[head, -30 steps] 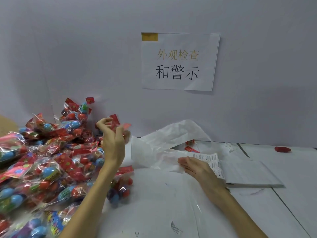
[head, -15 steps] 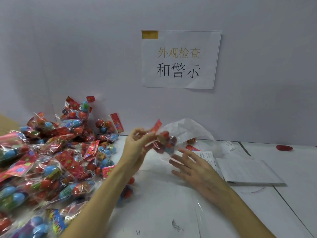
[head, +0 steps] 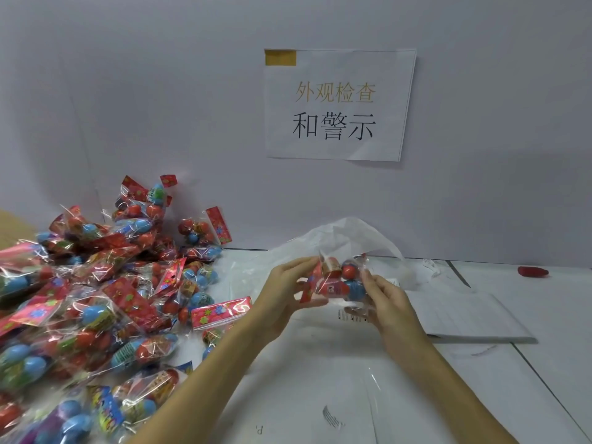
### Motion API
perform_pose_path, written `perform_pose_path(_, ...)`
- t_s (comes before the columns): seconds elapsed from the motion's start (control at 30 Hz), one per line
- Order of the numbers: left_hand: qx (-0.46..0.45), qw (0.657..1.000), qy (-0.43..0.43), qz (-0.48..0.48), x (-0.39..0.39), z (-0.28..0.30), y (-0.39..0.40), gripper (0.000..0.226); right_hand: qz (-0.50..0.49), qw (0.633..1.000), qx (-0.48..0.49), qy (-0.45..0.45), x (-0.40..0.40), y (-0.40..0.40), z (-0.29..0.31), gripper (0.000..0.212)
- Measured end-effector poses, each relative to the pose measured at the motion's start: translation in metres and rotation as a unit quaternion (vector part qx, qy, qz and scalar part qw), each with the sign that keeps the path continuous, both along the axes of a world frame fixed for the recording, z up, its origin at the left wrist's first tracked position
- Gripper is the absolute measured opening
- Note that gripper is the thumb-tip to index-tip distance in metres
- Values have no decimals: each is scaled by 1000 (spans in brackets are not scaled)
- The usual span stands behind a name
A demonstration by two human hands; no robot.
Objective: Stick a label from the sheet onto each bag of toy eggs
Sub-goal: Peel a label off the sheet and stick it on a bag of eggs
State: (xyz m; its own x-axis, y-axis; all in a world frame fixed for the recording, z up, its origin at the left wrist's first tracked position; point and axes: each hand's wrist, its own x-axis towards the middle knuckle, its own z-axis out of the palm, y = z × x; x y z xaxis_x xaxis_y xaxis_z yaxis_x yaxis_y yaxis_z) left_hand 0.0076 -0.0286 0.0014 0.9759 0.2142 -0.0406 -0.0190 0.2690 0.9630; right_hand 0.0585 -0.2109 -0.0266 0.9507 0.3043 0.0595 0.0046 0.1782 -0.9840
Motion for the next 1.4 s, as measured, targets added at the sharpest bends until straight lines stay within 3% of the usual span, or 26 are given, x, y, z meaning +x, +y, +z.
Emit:
perform_pose_path(0.1, 25, 999, 7, 36, 0, -2, -5, 37, 21, 999, 15, 19, 1, -2, 2, 25)
perform_pose_path(0.17, 31, 998, 2, 60, 2, -4, -4, 34, 32, 999, 12, 28, 0, -2, 2, 29)
perform_pose_path(0.27, 69, 997, -8, 46, 3, -5, 2, 21, 29, 999, 13, 36, -2, -3, 5, 38)
perform_pose_path(0.47, 142, 989, -23, 40, 5, -7, 5, 24, -15, 999, 39, 14, -4, -4, 4, 27)
perform_pose_path(0.57, 119, 992, -8, 28, 5, -9, 4, 22, -27, 1000, 1, -14, -5, -2, 2, 20)
perform_pose_path(0.63, 140, 990, -14, 16, 2, -5, 5, 35, -34, 996, -63, -54, -5, -3, 1, 16)
perform_pose_path(0.77, 222, 974, -7, -46, -3, -3, 5, 39, 5, 986, -136, -95, -8, -3, 1, 35)
perform_pose_path(0.87, 194, 981, 1, -25, -2, -5, 3, 28, 43, 992, -105, -61, -9, -3, 4, 40)
perform_pose_path(1.0, 63, 998, -2, -7, -2, -3, 8, 23, 99, 995, -16, -23, -7, -6, 8, 44)
perform_pose_path(1.07, 31, 999, -6, -4, -3, 0, 8, 17, 94, 994, -28, -47, -9, -6, 8, 40)
perform_pose_path(1.17, 62, 997, -27, 32, -3, 3, 7, 12, 57, 980, -136, -132, -8, -10, 7, 30)
perform_pose_path(1.23, 74, 995, -38, 46, -2, 4, 8, 15, 71, 975, -151, -146, -7, -13, 7, 33)
perform_pose_path(1.33, 53, 996, -47, 49, 0, 6, 12, 31, 117, 986, -45, -111, -9, -15, 13, 39)
perform_pose_path(1.4, 25, 997, -43, 63, 0, 7, 16, 44, 150, 981, -33, -121, -7, -19, 14, 39)
